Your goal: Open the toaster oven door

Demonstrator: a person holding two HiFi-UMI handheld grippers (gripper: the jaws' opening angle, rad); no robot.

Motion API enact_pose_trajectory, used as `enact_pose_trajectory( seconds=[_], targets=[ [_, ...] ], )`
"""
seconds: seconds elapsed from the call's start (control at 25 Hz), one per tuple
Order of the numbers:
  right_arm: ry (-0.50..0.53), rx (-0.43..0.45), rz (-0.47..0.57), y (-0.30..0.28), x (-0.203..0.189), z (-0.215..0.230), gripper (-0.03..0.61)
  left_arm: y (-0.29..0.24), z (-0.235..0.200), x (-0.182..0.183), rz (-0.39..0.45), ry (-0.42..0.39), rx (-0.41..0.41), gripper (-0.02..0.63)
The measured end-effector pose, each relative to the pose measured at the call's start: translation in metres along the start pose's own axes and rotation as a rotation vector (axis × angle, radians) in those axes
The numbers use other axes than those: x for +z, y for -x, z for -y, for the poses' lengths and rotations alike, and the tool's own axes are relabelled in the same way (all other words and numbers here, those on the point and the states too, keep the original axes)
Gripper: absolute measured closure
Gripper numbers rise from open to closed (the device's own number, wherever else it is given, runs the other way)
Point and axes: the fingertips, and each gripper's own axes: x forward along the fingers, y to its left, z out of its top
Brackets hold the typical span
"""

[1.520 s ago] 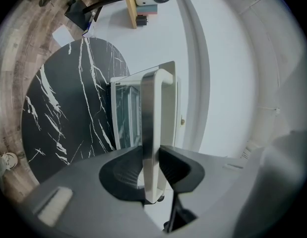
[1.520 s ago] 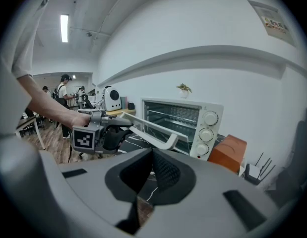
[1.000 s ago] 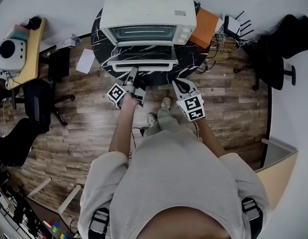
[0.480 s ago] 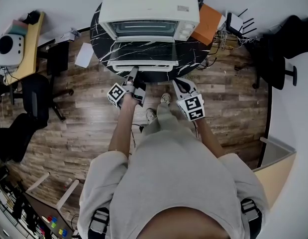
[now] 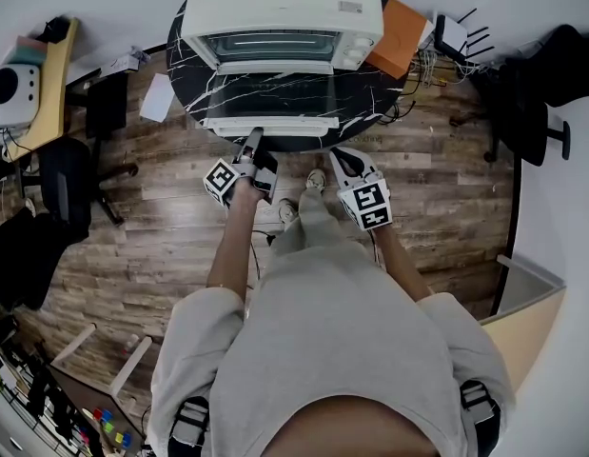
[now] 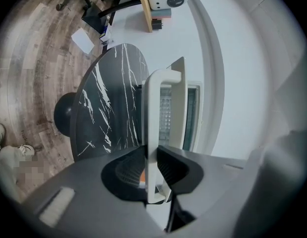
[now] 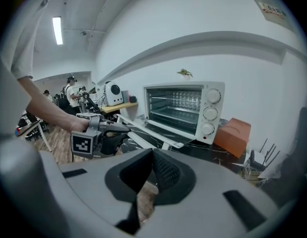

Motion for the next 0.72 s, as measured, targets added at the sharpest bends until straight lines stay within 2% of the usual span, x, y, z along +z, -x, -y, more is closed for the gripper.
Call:
enact_pose_trajectory(
  seconds=[0.72],
  targets=[
    [-0.016, 0.020, -0.050, -0.010, -0.018, -0.001, 0.565, 0.004, -0.034, -0.002, 0.003, 0.033, 0.062, 0.541]
  ],
)
